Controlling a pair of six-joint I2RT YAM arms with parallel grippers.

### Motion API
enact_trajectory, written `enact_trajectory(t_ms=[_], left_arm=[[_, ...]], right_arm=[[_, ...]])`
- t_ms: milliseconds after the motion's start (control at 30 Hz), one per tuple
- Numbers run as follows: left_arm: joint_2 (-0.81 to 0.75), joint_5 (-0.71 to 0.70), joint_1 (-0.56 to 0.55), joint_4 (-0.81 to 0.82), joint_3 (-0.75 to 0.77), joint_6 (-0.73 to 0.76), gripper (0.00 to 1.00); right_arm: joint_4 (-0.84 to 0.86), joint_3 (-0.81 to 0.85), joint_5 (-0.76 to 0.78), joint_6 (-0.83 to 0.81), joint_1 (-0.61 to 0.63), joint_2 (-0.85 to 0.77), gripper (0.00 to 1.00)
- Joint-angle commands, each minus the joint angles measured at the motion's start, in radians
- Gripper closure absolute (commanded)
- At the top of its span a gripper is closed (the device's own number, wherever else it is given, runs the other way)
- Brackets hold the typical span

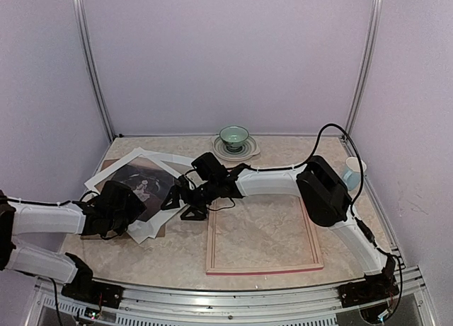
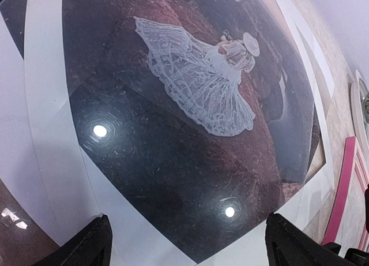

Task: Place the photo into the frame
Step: Pick up the glass panel from the mat board.

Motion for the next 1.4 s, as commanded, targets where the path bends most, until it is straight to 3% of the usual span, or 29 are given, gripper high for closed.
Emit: enact_trajectory(t_ms=[0,700,1000,1067,1133,1167,1367], left_arm=[[0.033,0.000,-0.006,0.020,-0.022,-0.019,0.09],[0.113,0.041,-0.009,0.096,-0.049,-0.023,0.10],[0.113,0.056,-0.009,0.102,-0.048,-0.022,0.10],[0.106,0.059,-0.009,0.100,-0.048,-0.022,0.11],[0.096,0.058,-0.009,0.096,-0.048,-0.020,0.11],[0.090,0.057,-0.009,0.093,-0.048,-0.020,0.11],[0.061,0.057,-0.009,0.072,-0.041,-0.020,0.11]], right_arm=[[0.054,-0.017,-0.025,0.055,0.013,0.024,0.02],[0.279,-0.065,-0.091,0.210,0.014,0.046,0.04],[0.425,-0.164,-0.096,0.247,0.005,0.015,0.28],[0.454,-0.186,-0.100,0.253,0.002,0.010,0.41],[0.507,-0.210,-0.108,0.266,-0.002,0.006,0.63],[0.535,-0.222,-0.113,0.274,-0.004,0.006,0.69],[0.585,-0.258,-0.117,0.266,-0.008,-0.012,0.88]])
